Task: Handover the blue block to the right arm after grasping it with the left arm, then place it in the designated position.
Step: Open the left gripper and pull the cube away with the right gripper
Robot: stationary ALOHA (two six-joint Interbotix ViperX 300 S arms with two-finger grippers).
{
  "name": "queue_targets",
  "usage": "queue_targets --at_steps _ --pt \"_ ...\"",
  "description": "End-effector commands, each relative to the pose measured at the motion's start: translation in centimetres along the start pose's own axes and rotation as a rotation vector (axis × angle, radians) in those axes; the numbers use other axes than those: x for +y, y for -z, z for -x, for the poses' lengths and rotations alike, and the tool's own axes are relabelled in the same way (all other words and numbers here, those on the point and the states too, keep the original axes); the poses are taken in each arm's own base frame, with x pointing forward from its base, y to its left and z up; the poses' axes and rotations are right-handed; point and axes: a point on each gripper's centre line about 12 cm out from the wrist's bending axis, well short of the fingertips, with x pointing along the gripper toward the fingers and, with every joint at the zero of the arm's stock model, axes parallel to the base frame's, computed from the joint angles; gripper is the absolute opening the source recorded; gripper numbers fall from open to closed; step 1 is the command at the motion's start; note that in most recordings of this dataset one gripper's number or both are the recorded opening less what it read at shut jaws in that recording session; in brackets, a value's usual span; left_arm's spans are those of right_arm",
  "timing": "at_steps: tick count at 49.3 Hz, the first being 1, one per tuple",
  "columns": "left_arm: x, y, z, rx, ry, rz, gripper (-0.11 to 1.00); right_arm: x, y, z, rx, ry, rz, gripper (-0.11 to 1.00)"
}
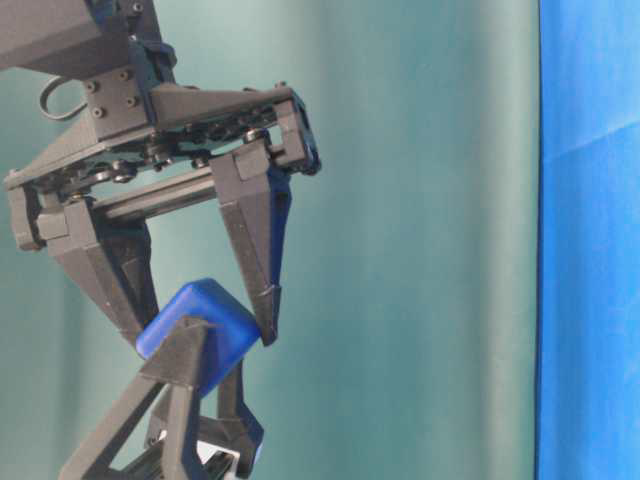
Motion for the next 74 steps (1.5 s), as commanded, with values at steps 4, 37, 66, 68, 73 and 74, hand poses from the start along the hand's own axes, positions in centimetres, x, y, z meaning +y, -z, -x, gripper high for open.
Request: queue_targets --at_steps 4,37,66,68,73,74 --pt "0.1 -1.3 0.1 -0.04 -0.002 0.002 0.93 -1.5 -0.6 0.3 -0.016 0.039 0.0 0.55" --pt "0.0 -1.1 0.4 -0.035 -0.001 0.0 0.93 -0.6 -0.4 6.5 0.04 0.021 -0.029 0.55" --pt "0.0 -1.1 0.4 -0.032 -0.001 0.0 0.93 -0.4 -0.4 9.2 0.054 0.033 -0.036 0.55" --pt "0.0 -1.1 0.4 -0.032 -0.001 -0.001 0.93 -0.4 -0.4 9.2 0.055 0.033 -0.048 0.55" --pt "0.0 -1.1 0.4 -0.034 -0.001 0.0 0.93 -0.4 -0.4 9.2 0.057 0.035 -0.088 0.55" --pt "0.0 -1.1 0.4 -0.032 -0.001 0.0 0.93 -0.3 -0.3 9.2 0.059 0.035 -0.099 0.55"
